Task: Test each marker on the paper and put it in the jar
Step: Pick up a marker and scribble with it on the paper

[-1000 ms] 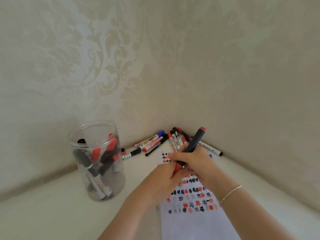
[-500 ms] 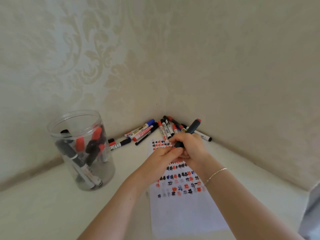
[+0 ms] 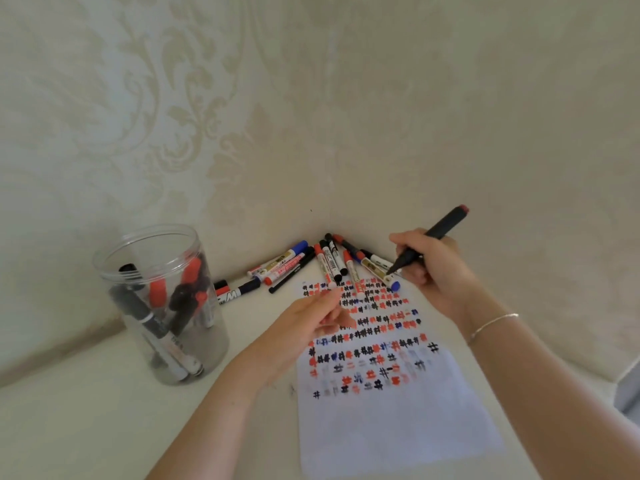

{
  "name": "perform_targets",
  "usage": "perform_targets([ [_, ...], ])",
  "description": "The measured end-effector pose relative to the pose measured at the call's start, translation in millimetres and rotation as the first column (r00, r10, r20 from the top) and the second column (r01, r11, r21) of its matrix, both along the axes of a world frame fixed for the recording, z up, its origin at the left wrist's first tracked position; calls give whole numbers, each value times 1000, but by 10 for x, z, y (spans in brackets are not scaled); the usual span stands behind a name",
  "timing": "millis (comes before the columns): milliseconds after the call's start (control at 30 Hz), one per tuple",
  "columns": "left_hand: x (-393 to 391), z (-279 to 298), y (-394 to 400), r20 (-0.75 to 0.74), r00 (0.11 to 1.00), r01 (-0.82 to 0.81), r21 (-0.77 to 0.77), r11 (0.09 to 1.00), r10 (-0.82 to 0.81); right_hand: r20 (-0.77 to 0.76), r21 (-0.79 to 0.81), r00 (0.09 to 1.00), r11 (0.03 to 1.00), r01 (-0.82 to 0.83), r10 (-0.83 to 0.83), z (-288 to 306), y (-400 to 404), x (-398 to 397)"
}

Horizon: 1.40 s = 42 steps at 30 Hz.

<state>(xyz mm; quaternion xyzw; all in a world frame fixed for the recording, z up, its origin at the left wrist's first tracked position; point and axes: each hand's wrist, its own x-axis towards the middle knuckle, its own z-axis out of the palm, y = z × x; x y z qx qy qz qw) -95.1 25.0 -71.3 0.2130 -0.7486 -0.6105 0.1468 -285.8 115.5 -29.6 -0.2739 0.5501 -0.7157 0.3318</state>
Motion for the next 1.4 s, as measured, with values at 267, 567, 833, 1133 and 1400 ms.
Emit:
perform_targets([
  [267,-253,-154,-61,309,918,-20,-591,806,249,-163,311,984,943,118,-69,-382,296,281],
  [567,-316,-371,-75,318,888,12,-740,672,334,-368,359,884,833,421,-289,-826,508,327],
  [833,-304,-424,-71,322,874,26,-779,627,363,-453,369,836,789,491,-309,-886,596,268],
  [1133,-300,-418,-47,312,877,24,-789,613,367,-480,357,830,801,480,-284,-889,596,292],
  [1400,-293,-410,-38,314,872,23,-792,610,375,-481,376,837,802,465,-260,-884,591,310],
])
